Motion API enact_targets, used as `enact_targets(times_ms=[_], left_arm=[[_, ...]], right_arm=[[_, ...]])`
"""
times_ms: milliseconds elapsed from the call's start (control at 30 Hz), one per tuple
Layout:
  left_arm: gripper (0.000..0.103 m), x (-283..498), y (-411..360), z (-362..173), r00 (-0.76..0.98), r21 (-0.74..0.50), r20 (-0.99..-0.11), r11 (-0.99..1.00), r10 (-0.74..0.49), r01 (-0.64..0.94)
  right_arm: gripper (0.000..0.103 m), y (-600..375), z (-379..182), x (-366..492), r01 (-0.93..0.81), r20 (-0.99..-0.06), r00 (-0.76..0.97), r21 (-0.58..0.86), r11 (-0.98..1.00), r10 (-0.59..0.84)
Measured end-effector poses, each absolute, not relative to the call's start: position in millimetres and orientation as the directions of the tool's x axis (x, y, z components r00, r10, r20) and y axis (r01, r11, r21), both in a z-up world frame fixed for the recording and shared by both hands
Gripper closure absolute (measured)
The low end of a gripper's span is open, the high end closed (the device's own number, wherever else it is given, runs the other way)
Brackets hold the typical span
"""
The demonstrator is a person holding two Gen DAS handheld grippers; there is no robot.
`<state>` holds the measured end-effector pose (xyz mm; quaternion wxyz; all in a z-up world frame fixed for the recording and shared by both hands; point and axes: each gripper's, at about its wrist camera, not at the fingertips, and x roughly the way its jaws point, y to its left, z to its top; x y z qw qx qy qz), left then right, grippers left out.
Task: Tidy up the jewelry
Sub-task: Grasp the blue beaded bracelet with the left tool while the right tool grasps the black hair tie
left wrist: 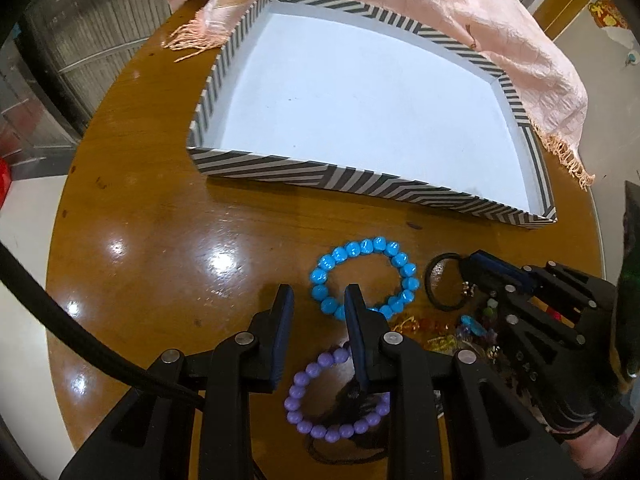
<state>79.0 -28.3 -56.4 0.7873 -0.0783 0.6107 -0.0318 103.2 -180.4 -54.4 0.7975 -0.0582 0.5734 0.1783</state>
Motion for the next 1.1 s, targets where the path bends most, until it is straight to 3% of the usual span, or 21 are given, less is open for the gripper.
enact_targets(times_ms=[167,567,667,800,1100], left_arm=[[0.078,86.2,-36.9,-63.1,0.236,-0.135,-0.964,0.990,-0.124,-0.031],[0.078,98.7,-56.6,-72.1,0.250,-0.061,-0.966,0.998,-0.066,0.027],[0.095,99.3,-55.3,-72.1,0.267,-0.082,-0.960,0.996,-0.087,0.033],[0.095,99.3,-40.5,-71.1,0.250,-0.202,-0.949,0.979,-0.193,-0.012],[0.095,90.3,-21.4,-30.7,0.322,-0.234,-0.920,0.972,-0.223,0.004]], right_arm=[[0.098,-191.9,-49.3,106.9,-0.334,-0.912,0.241,0.242,0.911,0.331],[0.093,-163.0,-56.0,107.1,-0.429,-0.941,0.239,0.119,0.896,0.239],[0.100,-156.3,-56.5,101.0,-0.454,-0.940,0.266,0.072,0.888,0.212],[0.101,-164.8,-50.5,101.6,-0.420,-0.926,0.242,0.169,0.892,0.290],[0.102,-183.1,-6.8,101.5,-0.391,-0.876,0.300,0.249,0.886,0.378]])
